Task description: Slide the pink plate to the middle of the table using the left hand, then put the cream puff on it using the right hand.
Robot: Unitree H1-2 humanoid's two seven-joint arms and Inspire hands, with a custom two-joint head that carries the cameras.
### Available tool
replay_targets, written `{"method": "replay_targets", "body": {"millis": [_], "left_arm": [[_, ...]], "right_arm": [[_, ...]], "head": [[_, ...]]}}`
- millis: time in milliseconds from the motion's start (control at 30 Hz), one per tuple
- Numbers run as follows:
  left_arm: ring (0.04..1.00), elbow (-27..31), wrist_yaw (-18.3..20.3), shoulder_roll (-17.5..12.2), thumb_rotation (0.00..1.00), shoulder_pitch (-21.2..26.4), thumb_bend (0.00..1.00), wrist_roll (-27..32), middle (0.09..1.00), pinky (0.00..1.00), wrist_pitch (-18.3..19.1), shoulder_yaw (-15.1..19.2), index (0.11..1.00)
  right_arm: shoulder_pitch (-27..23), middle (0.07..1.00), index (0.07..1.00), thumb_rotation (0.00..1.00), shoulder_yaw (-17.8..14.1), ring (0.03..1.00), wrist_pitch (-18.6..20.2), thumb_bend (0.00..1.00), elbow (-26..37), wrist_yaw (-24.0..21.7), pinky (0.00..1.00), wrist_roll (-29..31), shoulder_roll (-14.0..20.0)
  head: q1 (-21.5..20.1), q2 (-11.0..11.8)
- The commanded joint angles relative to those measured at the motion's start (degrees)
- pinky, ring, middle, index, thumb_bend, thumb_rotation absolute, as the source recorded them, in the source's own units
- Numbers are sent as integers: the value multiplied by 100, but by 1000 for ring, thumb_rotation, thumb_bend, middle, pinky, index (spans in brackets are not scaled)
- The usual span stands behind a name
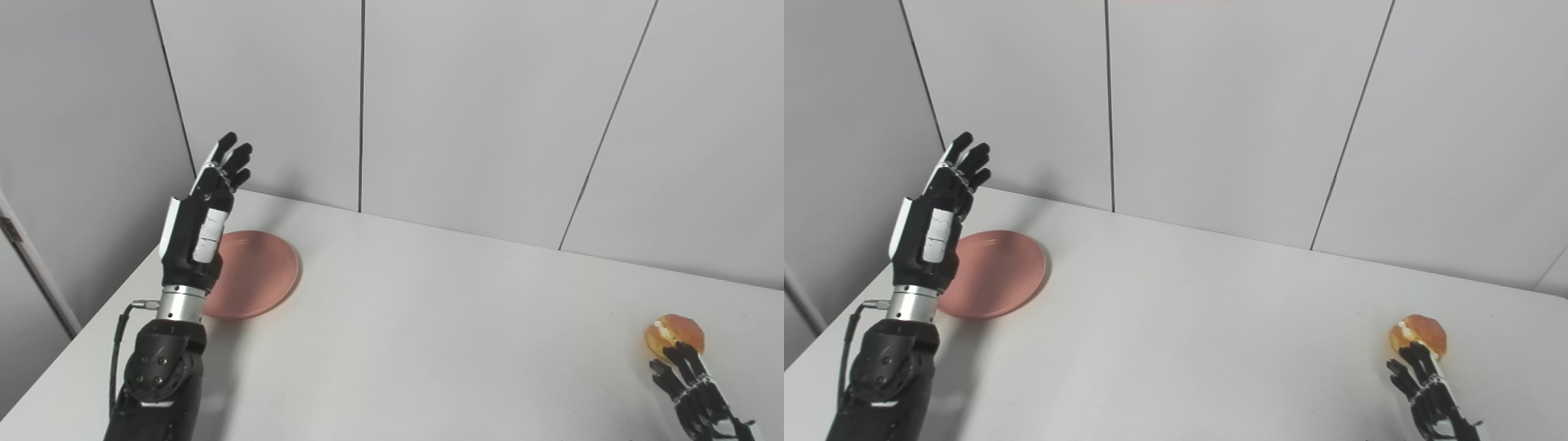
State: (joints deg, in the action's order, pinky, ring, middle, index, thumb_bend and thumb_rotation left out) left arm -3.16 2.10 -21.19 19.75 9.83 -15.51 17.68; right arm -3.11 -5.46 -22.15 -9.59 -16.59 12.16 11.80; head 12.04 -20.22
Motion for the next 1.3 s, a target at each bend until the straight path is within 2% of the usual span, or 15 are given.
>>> {"method": "replay_targets", "body": {"millis": [0, 300, 467, 533, 667, 767, 900, 1033, 1167, 1267], "left_arm": [[946, -26, -67, -181, 880, 366, 997, -186, 907, 930, -370, 37, 912], [928, -1125, -123, -675, 849, 784, 1000, -258, 905, 906, -416, 154, 905], [947, -1949, -106, -793, 853, 959, 1000, -182, 908, 933, -591, 193, 892], [968, -2331, -89, -830, 864, 1040, 992, -149, 936, 947, -677, 203, 913], [954, -3084, -56, -882, 875, 1178, 1000, -126, 928, 886, -926, 190, 914], [951, -3477, -10, -932, 887, 1238, 973, -129, 922, 904, -1055, 150, 928], [929, -3817, -116, -973, 882, 1285, 982, -271, 908, 868, -1132, 105, 929], [925, -4070, -140, -988, 854, 1333, 923, -312, 912, 810, -1137, 102, 926], [936, -4343, -37, -969, 817, 1364, 903, -223, 921, 866, -1135, 98, 929], [924, -4482, -158, -934, 810, 1359, 919, -276, 905, 867, -1120, 81, 910]], "right_arm": [[450, 938, 942, 1000, 50, 896, -37, 944, -485, 30, 925, 19, -129], [456, 938, 944, 1000, 64, 896, -73, 935, -491, 25, 924, -6, -114], [473, 939, 948, 1000, 78, 900, -64, 931, -477, 25, 927, -14, -109], [475, 938, 944, 1000, 80, 897, -70, 932, -481, 21, 927, -13, -107], [474, 938, 943, 1000, 87, 897, -88, 931, -497, 8, 929, -17, -97], [481, 935, 942, 1000, 89, 894, -73, 940, -487, 26, 927, -47, -92], [475, 933, 940, 1000, 88, 890, -97, 939, -505, 37, 919, -73, -88], [471, 933, 941, 1000, 90, 889, -92, 937, -511, 43, 916, -93, -87], [477, 933, 942, 1000, 97, 890, -85, 938, -497, 44, 917, -120, -92], [488, 929, 939, 1000, 89, 886, -87, 936, -482, 68, 912, -161, -106]], "head": [[-8, -8], [17, -12], [-13, -20], [-15, -24], [-23, -30], [-27, -41], [-24, -44], [-23, -43], [-38, -53], [-59, -66]]}}
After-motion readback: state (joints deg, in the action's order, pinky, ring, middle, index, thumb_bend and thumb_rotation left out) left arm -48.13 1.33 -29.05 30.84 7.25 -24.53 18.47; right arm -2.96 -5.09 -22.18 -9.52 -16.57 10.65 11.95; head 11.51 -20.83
